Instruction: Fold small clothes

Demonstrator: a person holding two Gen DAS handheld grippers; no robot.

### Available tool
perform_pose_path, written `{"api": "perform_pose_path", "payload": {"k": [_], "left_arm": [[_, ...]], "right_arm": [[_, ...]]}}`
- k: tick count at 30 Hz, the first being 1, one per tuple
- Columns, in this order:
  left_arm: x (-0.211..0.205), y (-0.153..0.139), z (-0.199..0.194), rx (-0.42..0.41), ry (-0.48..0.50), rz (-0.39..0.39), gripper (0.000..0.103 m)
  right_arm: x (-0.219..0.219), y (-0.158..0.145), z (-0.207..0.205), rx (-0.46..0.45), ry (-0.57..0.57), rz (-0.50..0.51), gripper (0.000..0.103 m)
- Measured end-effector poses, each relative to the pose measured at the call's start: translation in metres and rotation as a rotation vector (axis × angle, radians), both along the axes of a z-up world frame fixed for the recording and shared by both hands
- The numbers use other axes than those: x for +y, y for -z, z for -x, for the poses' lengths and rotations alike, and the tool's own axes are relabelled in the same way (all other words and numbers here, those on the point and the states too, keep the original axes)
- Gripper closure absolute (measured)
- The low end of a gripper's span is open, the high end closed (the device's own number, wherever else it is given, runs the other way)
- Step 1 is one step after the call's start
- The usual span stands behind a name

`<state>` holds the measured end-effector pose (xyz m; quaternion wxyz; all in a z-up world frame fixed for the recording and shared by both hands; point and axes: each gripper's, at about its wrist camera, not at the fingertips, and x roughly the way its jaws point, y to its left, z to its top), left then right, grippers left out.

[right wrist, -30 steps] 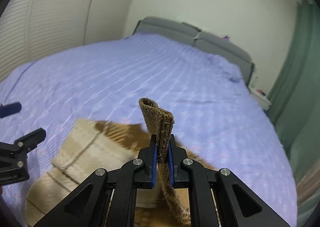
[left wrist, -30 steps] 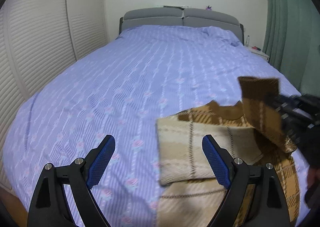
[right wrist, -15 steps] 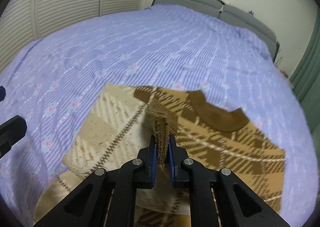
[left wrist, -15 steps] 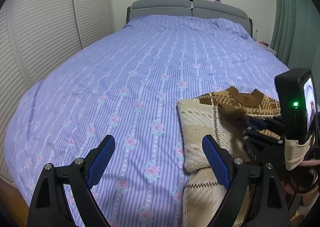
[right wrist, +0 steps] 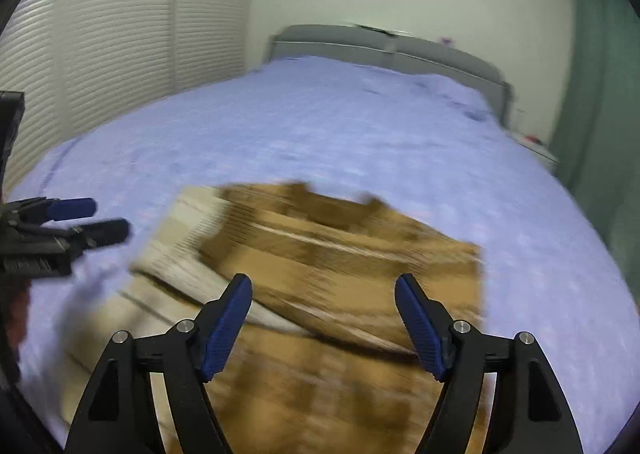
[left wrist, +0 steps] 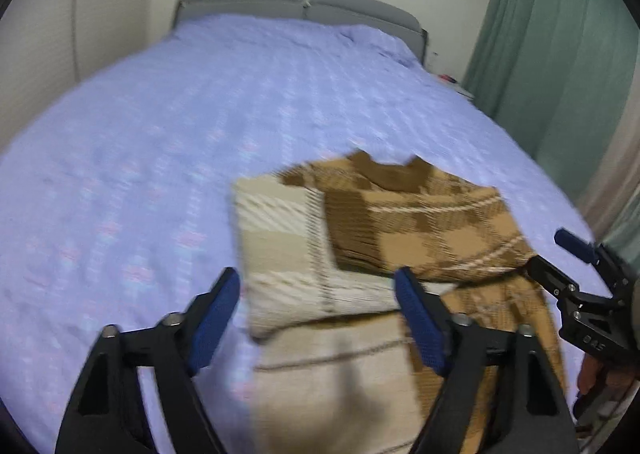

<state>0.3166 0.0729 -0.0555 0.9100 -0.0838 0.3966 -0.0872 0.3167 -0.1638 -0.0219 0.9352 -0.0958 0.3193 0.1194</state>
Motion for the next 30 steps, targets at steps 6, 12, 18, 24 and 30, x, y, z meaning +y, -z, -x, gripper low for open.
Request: {"api": "perform_pose_path", "payload": {"k": [6,12,18,24,30], "left_arm": [[-0.024,0.031,-0.030,0.100,0.003,0.120,0.053],[-0.030,0.054,-0.055,0.156,-0.058,0.180,0.054],[-0.034,0.063,-0.071,0.151,-0.115,0.182,0.053],[-0.037,0.062,-0.079,0.131,-0.106,0.162,0.092],[-0.035,0.056,-0.069,0.080,-0.085,0.103,0.092]], "right_arm": [[-0.081,0.026,-0.012,0.082,0.166,0.022,0.029],[-0.112,0.051,-0.021,0.127,0.219,-0.046,0.029],[-0.122,0.072,-0.033,0.163,0.227,-0.082,0.029],[-0.121,0.078,-0.046,0.170,0.219,-0.076,0.030],[-0.147,0.067,-0.047,0.147,0.286,-0.107,0.031]]}}
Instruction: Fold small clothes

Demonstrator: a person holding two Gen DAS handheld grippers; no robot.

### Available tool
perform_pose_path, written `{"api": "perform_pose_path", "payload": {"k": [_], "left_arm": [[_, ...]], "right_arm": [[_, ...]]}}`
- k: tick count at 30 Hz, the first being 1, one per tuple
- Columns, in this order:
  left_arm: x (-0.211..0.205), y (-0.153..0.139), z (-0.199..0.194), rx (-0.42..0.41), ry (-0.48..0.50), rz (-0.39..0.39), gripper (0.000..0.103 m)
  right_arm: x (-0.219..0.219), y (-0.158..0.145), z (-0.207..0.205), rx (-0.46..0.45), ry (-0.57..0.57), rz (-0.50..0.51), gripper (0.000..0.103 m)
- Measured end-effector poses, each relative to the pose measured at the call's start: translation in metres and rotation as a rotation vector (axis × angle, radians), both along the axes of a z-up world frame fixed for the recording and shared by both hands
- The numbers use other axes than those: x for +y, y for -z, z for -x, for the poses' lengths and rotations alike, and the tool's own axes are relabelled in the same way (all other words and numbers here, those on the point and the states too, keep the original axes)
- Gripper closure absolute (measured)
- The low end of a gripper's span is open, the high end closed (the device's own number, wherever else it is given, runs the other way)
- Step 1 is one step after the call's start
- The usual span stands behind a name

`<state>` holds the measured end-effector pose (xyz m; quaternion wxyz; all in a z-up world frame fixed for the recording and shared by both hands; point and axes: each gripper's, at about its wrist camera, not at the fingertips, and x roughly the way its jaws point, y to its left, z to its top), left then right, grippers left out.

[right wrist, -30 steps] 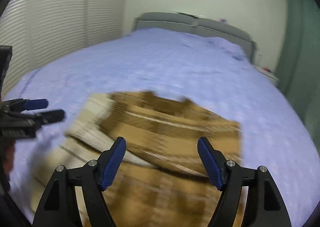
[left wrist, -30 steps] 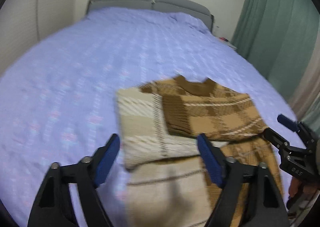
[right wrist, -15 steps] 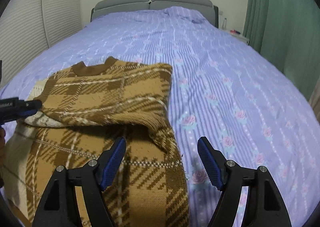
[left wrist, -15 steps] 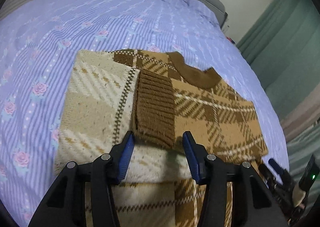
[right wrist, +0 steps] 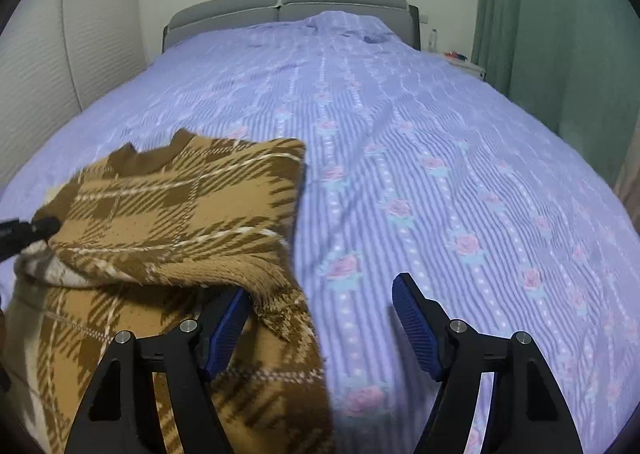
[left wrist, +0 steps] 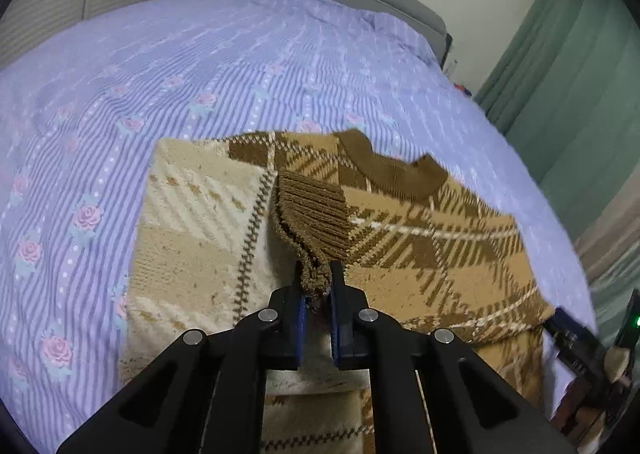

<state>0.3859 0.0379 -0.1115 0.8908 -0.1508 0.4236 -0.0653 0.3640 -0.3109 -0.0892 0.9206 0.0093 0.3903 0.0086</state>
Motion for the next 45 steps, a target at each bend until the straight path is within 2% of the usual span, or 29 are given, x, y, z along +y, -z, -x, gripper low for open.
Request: {"api": "perform_pose_path", "payload": {"k": [3,5,7,9,10,11,13,17,21,26,30,35,41,45], "left_arm": [[-0.004,0.008,0.000,0.002,0.013,-0.040,0.092],[-0.003,0.008,-0.001,0.006,0.013,-0.038,0.090],[-0.002,0.008,-0.002,0.015,0.018,-0.038,0.089],[-0.003,0.004,-0.002,0.024,0.032,-0.074,0.081],[-0.003,-0.002,0.001,0.029,0.028,-0.114,0.067],[-0.002,-0.010,0.008,0.017,0.012,-0.151,0.047],[0.001,-0.026,0.025,-0.032,-0.017,-0.190,0.032],[0.009,-0.058,0.078,-0.071,0.017,-0.284,0.032],[0.021,-0.072,0.136,-0.087,0.062,-0.328,0.026],[0.031,-0.075,0.200,-0.091,0.022,-0.341,0.026],[0.035,-0.062,0.242,-0.082,-0.005,-0.299,0.026],[0.036,-0.033,0.273,-0.051,-0.014,-0.306,0.026],[0.035,-0.006,0.288,-0.005,0.000,-0.253,0.026],[0.034,0.012,0.286,0.035,0.024,-0.196,0.027]], "right_arm": [[-0.007,0.006,-0.001,0.016,0.015,0.011,0.031],[-0.009,0.011,-0.002,0.037,0.019,-0.007,0.031],[-0.006,0.011,0.000,0.038,0.014,0.020,0.031],[-0.006,0.010,0.001,0.057,0.020,0.011,0.031],[-0.005,0.008,0.004,0.066,0.023,0.007,0.031],[-0.003,0.004,0.009,0.069,0.028,0.015,0.031],[0.000,-0.008,0.023,0.051,0.028,0.045,0.031],[0.006,-0.038,0.060,0.010,0.010,0.085,0.030],[0.014,-0.069,0.106,-0.037,-0.016,0.111,0.030],[0.018,-0.085,0.163,-0.052,-0.036,0.129,0.030],[0.016,-0.079,0.203,-0.026,-0.037,0.096,0.030],[0.009,-0.056,0.237,-0.002,-0.011,0.036,0.030],[0.000,-0.027,0.259,0.035,0.053,-0.039,0.030],[-0.002,-0.019,0.266,0.034,0.057,-0.038,0.030]]}}
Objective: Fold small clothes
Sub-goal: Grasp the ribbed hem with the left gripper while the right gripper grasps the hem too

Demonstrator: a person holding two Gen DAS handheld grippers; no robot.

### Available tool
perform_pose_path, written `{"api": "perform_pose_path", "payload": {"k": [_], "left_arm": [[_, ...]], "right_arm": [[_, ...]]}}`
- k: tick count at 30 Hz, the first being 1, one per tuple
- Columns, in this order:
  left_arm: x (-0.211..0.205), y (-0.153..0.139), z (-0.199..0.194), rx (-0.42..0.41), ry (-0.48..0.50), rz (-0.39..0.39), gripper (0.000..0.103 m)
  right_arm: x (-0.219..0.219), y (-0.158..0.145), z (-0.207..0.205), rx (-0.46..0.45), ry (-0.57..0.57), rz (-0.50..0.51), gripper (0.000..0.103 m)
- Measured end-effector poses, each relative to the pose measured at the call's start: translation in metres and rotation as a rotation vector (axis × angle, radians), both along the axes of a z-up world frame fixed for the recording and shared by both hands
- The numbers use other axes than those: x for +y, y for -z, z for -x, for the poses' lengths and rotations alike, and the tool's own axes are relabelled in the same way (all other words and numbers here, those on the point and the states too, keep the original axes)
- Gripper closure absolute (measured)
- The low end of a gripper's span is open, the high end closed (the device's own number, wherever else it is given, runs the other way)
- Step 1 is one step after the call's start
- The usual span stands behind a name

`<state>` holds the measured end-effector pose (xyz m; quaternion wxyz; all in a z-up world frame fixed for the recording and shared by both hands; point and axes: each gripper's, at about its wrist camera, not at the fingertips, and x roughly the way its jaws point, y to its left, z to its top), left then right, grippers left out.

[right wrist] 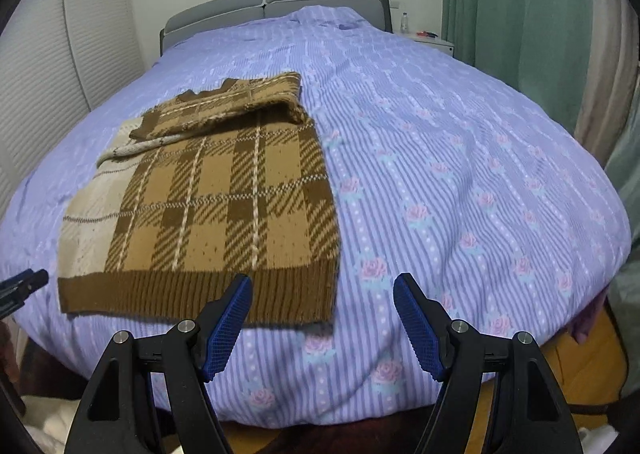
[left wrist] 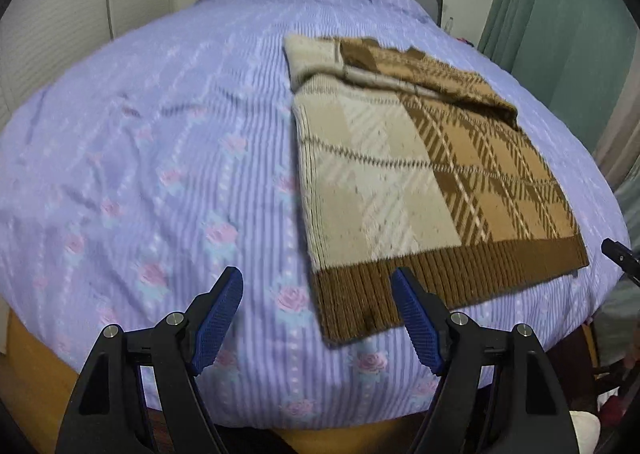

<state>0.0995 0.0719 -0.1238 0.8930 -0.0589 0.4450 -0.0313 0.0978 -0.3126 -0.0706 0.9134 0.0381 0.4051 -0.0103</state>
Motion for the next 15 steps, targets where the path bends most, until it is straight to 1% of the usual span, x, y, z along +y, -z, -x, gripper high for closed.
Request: {"api": "perform_pose_path", "payload": {"k": [3,5,9,10,12,13,14,15], "left_arm": [[-0.003,0.010,-0.005,0.024,0.009,0.008,0.027],[-0.005,0.016,-0.007,0.041,0.015,0.006,0.027],[-0.007,0.023,-0.011,0.052,0.026,0.031,0.028],[-0.006,0.025,-0.014,0.056,0.027,0.046,0.031],[-0.005,0.030,-0.018,0.073,0.029,0.088,0.034],[-0.004,0.032,-0.020,0.079,0.030,0.116,0.036],[-0.003,0.034,-0.022,0.082,0.033,0.148,0.040],[-0.001,0.035,-0.024,0.085,0.033,0.176,0.042]], "right_arm": [[-0.001,0.008,-0.002,0.011,-0.008,0.002,0.030],[-0.002,0.015,-0.004,0.034,-0.003,-0.018,0.030],[-0.006,0.028,-0.011,0.067,0.002,-0.066,0.031],[-0.006,0.030,-0.013,0.071,0.000,-0.071,0.032],[-0.005,0.033,-0.017,0.073,-0.005,-0.085,0.038],[-0.004,0.035,-0.020,0.074,-0.008,-0.091,0.039],[-0.002,0.036,-0.023,0.076,-0.012,-0.096,0.042],[-0.001,0.038,-0.025,0.079,-0.017,-0.103,0.046]]}}
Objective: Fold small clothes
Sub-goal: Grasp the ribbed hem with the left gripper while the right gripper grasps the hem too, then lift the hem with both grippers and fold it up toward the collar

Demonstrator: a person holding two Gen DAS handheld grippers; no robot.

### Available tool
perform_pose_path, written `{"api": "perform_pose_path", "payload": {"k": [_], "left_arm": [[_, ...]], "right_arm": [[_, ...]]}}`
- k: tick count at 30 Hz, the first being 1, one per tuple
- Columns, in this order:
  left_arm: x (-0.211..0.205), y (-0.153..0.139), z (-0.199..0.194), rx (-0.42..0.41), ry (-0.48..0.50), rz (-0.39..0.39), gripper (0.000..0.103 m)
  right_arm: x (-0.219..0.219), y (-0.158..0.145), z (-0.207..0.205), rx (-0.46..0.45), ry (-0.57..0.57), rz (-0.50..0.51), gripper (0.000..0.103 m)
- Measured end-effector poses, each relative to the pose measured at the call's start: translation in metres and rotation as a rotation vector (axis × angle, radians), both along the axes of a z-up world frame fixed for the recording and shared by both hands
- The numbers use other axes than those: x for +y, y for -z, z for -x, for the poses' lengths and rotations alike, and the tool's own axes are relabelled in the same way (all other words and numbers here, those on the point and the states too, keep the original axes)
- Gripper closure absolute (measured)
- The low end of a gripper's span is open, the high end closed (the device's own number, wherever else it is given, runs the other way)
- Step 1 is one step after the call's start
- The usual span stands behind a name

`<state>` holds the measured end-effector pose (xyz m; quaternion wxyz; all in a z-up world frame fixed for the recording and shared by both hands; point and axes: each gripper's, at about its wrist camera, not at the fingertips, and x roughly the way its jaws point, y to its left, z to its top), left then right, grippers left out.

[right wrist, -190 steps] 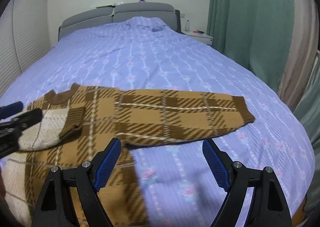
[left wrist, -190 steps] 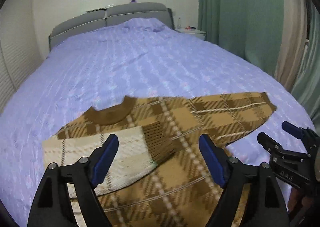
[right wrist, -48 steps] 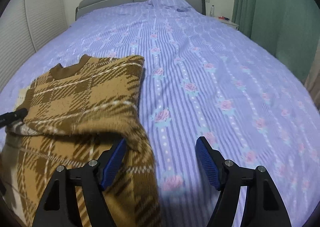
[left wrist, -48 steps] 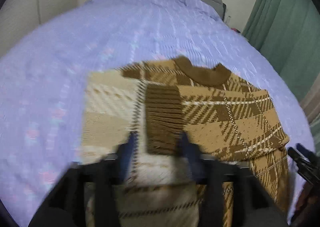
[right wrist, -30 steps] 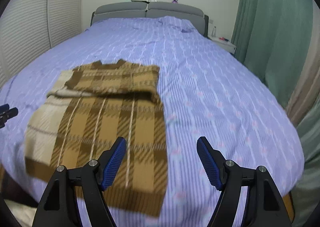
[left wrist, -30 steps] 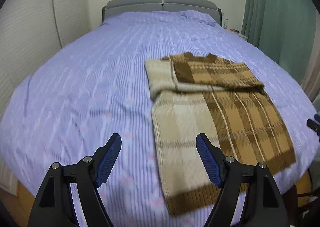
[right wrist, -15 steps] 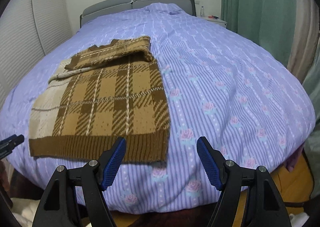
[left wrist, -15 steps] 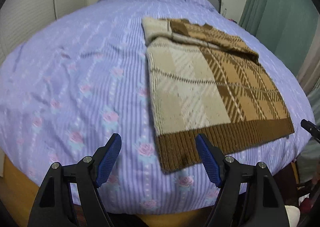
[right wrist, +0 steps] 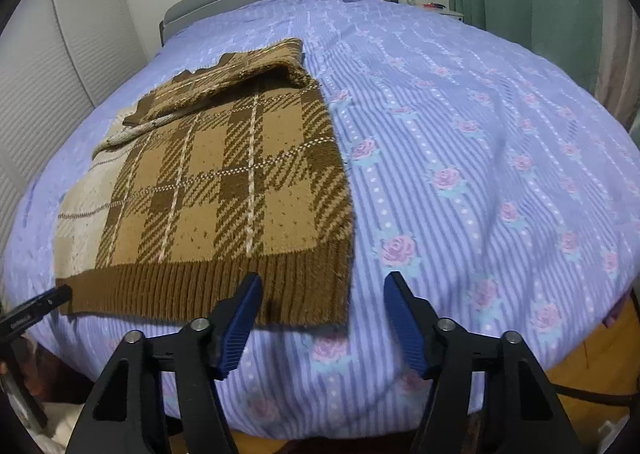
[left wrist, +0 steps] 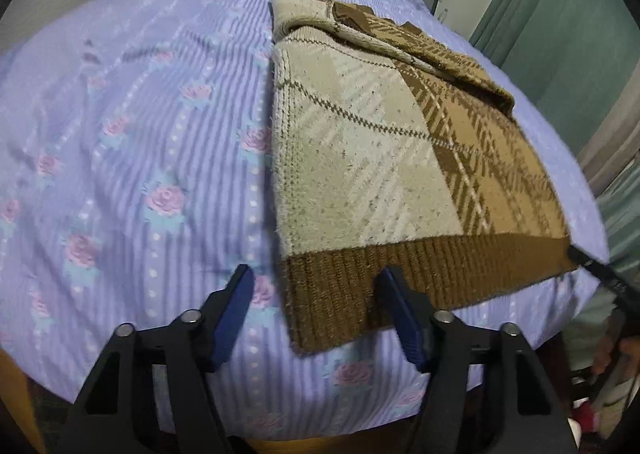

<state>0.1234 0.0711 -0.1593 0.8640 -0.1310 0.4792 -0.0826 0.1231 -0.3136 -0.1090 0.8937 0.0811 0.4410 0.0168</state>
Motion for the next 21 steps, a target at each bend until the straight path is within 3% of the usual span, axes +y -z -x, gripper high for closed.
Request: {"api": "perform_pose_path", "payload": {"k": [2,6,11,13,15,17,18,21], "left_arm": [[0.002,0.002,-0.004,0.004,-0.002,0.039,0.043],[0.002,0.003,-0.011,-0.001,0.013,0.058,0.047],[-0.010,0.000,-0.010,-0.003,0.067,0.063,0.069],[-0.014,-0.002,-0.008,-0.004,0.085,0.052,0.070],[-0.014,-0.003,-0.007,0.001,0.089,0.060,0.075],[-0.013,-0.006,-0.006,0.001,0.093,0.081,0.088],[-0.012,-0.011,-0.005,-0.011,0.090,0.082,0.089],[-0.016,-0.037,0.005,-0.080,0.104,0.084,0.091]], "right_arm": [[0.004,0.004,-0.005,0.012,-0.016,-0.011,0.053],[0.009,0.017,-0.014,0.042,-0.030,-0.009,0.054],[0.004,0.021,-0.021,0.043,-0.026,-0.047,0.056],[0.000,0.022,-0.023,0.048,-0.022,-0.079,0.061],[-0.002,0.022,-0.022,0.052,-0.029,-0.105,0.075],[0.000,0.021,-0.023,0.058,-0.046,-0.122,0.085],[0.001,0.020,-0.023,0.061,-0.057,-0.126,0.091],[0.000,0.006,-0.020,0.028,-0.069,-0.174,0.092]]}}
